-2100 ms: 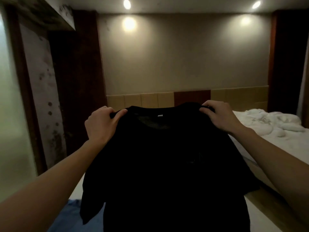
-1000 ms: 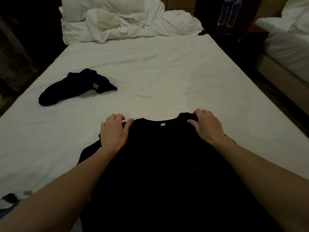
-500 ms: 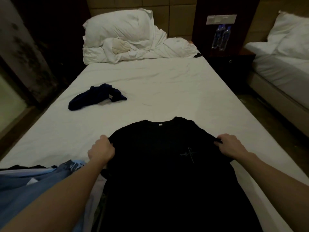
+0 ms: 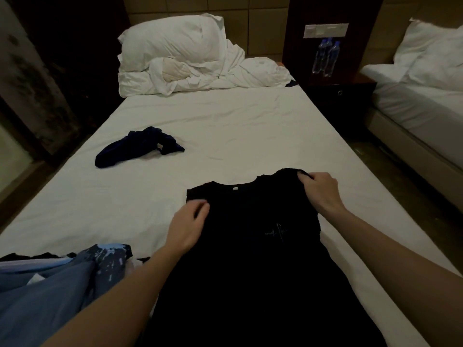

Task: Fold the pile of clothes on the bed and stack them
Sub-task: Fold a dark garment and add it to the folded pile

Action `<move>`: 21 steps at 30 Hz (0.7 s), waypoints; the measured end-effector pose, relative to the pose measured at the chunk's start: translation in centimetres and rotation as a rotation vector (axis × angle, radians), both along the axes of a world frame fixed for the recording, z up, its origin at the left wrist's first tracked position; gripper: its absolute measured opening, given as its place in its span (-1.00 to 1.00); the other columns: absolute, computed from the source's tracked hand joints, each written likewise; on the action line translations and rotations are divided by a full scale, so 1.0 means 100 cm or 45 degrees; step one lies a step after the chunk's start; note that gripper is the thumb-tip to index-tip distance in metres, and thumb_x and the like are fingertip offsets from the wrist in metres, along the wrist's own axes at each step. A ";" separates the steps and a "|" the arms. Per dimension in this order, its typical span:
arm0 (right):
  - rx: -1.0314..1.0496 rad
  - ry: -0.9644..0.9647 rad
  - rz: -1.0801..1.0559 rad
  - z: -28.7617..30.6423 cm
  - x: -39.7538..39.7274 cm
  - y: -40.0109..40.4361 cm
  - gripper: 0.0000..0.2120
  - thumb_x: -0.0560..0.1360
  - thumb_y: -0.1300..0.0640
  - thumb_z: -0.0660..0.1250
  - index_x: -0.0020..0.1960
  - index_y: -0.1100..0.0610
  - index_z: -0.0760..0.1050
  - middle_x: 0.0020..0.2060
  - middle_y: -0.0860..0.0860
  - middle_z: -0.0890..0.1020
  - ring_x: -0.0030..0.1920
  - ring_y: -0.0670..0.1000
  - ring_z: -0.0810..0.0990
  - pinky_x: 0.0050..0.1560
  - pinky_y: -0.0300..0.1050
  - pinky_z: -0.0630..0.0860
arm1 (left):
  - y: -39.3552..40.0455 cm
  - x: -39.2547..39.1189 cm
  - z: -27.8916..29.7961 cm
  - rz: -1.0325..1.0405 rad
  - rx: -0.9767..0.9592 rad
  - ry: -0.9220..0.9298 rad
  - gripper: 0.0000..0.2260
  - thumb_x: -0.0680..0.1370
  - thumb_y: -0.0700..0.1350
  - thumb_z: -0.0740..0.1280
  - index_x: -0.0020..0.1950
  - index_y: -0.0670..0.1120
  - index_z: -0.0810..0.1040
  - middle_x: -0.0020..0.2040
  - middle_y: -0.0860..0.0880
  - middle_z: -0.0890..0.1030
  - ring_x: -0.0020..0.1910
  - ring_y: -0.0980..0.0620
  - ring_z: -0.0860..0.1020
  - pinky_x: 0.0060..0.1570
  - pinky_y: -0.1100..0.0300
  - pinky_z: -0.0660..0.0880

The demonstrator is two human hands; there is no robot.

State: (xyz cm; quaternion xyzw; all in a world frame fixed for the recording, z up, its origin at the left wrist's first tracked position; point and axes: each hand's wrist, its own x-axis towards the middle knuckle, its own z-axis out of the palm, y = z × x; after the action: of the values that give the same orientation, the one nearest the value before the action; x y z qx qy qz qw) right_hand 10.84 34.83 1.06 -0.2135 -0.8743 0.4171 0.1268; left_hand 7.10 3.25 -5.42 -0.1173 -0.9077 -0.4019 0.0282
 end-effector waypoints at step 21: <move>0.634 -0.506 0.731 -0.067 0.119 -0.098 -0.38 0.69 -0.08 0.01 0.62 0.09 -0.19 0.61 0.00 -0.08 0.59 0.01 -0.14 0.55 0.09 -0.05 | -0.057 0.131 -0.035 -0.321 -0.515 -0.301 -0.42 0.70 -0.05 0.10 0.63 -0.13 -0.11 0.63 -0.04 -0.13 0.61 0.00 -0.12 0.55 0.14 -0.03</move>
State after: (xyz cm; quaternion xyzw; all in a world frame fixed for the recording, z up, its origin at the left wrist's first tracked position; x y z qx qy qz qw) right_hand 22.75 25.02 -5.61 -0.0006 -0.9797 0.1623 -0.1178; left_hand 20.17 -2.48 -8.87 -0.1850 -0.9448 -0.2235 -0.1522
